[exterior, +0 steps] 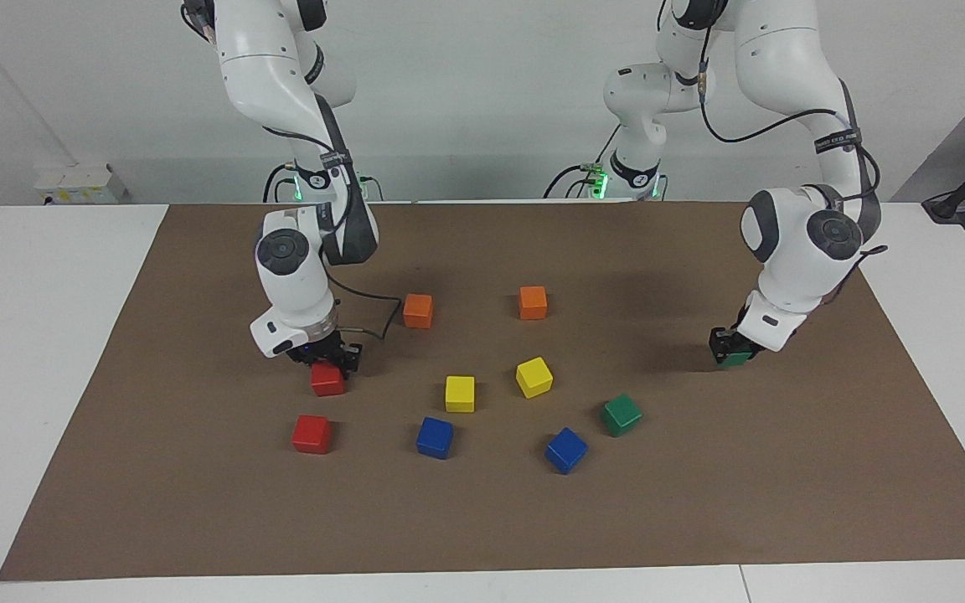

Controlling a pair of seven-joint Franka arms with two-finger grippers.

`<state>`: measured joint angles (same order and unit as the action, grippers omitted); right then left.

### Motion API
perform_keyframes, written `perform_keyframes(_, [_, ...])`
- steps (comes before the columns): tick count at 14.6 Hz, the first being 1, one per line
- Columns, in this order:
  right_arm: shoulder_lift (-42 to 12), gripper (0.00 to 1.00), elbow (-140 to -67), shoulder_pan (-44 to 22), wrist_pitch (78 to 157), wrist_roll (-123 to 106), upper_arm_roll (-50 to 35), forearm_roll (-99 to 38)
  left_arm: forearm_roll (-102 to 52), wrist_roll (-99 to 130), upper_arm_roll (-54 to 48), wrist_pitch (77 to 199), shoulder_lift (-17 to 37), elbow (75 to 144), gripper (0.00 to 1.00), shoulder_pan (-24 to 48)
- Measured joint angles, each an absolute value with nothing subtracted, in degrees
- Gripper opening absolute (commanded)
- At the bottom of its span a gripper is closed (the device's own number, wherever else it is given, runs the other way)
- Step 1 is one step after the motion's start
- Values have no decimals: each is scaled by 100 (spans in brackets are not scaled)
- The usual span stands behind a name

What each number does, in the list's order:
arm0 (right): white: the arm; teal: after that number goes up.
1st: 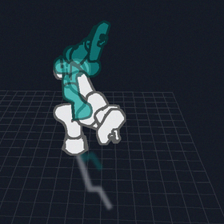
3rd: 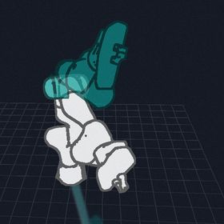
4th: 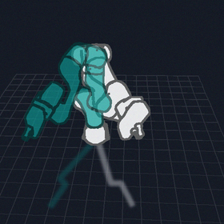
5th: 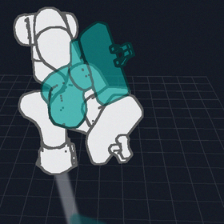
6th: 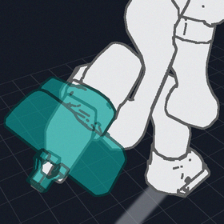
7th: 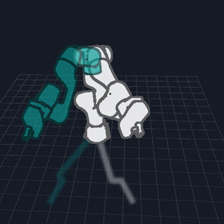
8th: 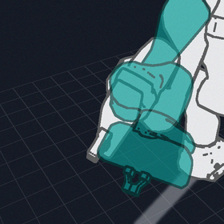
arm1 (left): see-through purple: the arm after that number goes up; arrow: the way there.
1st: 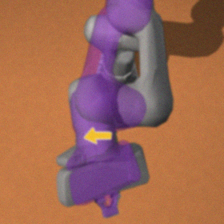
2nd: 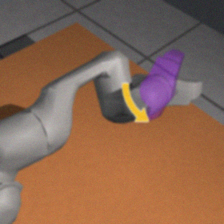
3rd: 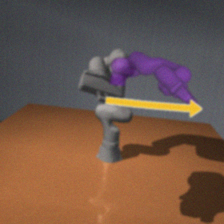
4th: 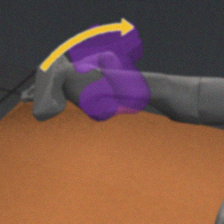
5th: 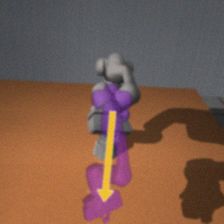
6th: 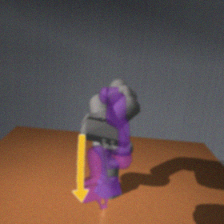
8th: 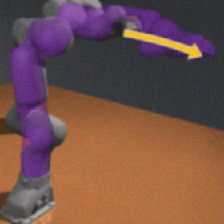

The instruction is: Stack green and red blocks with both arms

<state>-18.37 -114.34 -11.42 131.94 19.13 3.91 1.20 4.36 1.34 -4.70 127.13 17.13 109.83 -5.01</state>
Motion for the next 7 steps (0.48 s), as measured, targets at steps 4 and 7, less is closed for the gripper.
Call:
perform_keyframes(4, [-1673, 0, -11143, -265, 12821, 867, 414, 60, 436, 95, -487, 12969, 1925, 10985, 28, -590])
perform_keyframes(7, [-1743, 0, -11199, 6, 13038, 798, 418, 18, 436, 95, -501, 13116, 1959, 11025, 100, -591])
